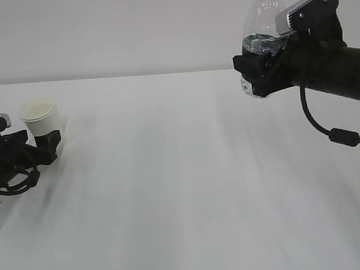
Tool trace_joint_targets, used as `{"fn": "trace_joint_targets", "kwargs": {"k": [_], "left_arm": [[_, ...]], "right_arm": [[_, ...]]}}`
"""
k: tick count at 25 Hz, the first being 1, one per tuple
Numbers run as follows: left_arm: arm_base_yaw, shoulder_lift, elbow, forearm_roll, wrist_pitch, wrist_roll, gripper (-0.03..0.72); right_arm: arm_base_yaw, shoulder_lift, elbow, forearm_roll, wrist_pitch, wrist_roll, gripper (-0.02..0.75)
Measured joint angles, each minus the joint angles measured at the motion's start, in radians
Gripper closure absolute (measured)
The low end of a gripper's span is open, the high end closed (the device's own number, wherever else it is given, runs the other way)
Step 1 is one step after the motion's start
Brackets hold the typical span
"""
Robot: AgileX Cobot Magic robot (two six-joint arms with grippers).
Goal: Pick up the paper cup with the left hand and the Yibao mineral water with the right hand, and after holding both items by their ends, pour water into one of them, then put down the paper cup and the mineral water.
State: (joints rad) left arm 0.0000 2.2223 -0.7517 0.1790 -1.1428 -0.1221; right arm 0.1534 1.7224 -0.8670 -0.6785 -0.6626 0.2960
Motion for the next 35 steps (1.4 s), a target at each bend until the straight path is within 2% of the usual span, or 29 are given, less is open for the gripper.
{"fn": "trace_joint_targets", "kwargs": {"k": [15, 26, 35], "left_arm": [[0.0, -0.135, 0.089, 0.004, 0.0, 0.005, 0.124], [0.0, -0.237, 0.158, 0.077, 0.0, 0.007, 0.14], [0.0, -0.275, 0.162, 0.153, 0.0, 0.008, 0.148]], "right_arm": [[0.0, 0.0, 0.0, 0.0, -0.004, 0.0, 0.303], [0.0, 0.0, 0.0, 0.031, -0.004, 0.0, 0.303], [0.0, 0.0, 0.0, 0.118, -0.004, 0.0, 0.303]]}}
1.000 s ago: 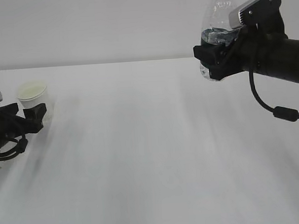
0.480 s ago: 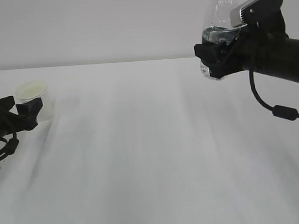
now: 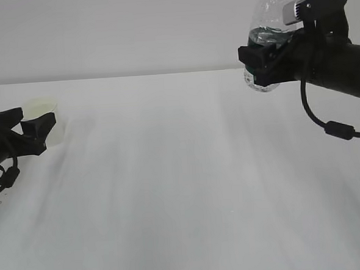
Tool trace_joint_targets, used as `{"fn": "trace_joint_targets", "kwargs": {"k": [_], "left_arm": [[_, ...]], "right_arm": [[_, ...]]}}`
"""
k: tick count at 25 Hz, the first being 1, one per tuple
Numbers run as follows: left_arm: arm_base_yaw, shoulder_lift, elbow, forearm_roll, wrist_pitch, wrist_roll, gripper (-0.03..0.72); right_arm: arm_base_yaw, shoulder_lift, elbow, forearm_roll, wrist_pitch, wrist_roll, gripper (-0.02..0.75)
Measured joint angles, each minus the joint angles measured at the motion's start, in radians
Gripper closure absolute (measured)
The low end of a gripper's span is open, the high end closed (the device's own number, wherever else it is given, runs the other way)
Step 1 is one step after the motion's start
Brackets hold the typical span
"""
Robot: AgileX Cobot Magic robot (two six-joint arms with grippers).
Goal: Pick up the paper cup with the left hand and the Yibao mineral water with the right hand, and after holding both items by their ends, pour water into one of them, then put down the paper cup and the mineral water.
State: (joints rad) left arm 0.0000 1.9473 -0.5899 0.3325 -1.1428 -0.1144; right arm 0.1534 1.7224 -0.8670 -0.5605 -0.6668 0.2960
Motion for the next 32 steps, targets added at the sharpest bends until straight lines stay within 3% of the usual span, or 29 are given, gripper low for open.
{"fn": "trace_joint_targets", "kwargs": {"k": [22, 32], "left_arm": [[-0.026, -0.049, 0.002, 0.082, 0.0, -0.004, 0.155], [-0.028, -0.049, 0.002, 0.082, 0.0, -0.005, 0.159]], "right_arm": [[0.0, 0.0, 0.0, 0.212, 0.119, -0.18, 0.303], [-0.07, 0.0, 0.0, 0.246, 0.135, -0.187, 0.303]]}}
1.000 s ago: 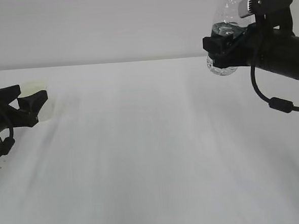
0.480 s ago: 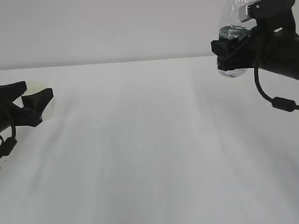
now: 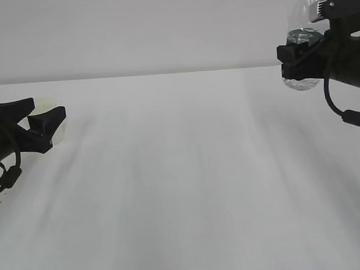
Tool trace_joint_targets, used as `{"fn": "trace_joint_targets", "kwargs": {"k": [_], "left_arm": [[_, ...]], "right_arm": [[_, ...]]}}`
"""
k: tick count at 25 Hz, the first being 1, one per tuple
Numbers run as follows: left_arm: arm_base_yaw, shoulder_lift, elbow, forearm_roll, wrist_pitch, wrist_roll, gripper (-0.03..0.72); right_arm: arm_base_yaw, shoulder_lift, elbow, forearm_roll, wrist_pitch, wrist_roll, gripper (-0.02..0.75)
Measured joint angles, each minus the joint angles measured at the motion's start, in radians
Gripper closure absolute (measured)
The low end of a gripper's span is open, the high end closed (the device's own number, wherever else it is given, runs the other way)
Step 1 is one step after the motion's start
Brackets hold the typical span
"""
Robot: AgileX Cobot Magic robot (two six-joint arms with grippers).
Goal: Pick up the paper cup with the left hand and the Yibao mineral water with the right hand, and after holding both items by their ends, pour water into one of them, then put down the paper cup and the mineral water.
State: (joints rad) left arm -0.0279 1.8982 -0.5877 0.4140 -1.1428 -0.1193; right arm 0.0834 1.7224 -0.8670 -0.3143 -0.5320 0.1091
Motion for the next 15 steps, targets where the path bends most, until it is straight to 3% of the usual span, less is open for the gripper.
{"fn": "trace_joint_targets", "kwargs": {"k": [15], "left_arm": [[0.0, 0.0, 0.0, 0.0, 0.0, 0.0, 0.16]], "right_arm": [[-0.066, 0.0, 0.011, 0.011, 0.035, 0.0, 0.303]]}}
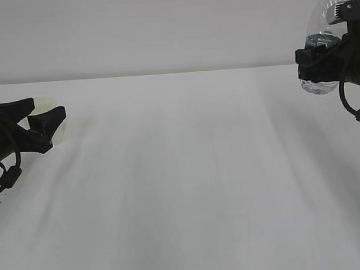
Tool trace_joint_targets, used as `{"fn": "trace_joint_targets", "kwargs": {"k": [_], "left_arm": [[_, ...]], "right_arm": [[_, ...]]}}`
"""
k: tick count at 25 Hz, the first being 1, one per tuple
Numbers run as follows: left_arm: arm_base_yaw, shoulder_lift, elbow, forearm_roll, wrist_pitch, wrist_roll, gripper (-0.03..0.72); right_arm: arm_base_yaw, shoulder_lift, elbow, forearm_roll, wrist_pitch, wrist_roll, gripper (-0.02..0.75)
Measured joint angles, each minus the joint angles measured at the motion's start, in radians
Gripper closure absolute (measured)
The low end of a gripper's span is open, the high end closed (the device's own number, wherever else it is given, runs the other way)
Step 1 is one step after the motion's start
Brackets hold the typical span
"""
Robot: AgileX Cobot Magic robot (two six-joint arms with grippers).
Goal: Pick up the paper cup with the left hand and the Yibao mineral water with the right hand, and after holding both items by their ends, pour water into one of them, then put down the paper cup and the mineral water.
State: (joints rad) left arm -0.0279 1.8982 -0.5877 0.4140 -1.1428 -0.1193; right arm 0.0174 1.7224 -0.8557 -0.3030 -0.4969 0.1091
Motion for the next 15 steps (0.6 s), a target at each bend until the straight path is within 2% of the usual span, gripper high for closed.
{"fn": "trace_joint_targets", "kwargs": {"k": [15], "left_arm": [[0.0, 0.0, 0.0, 0.0, 0.0, 0.0, 0.16]], "right_arm": [[-0.002, 0.093, 0.002, 0.008, -0.013, 0.0, 0.303]]}}
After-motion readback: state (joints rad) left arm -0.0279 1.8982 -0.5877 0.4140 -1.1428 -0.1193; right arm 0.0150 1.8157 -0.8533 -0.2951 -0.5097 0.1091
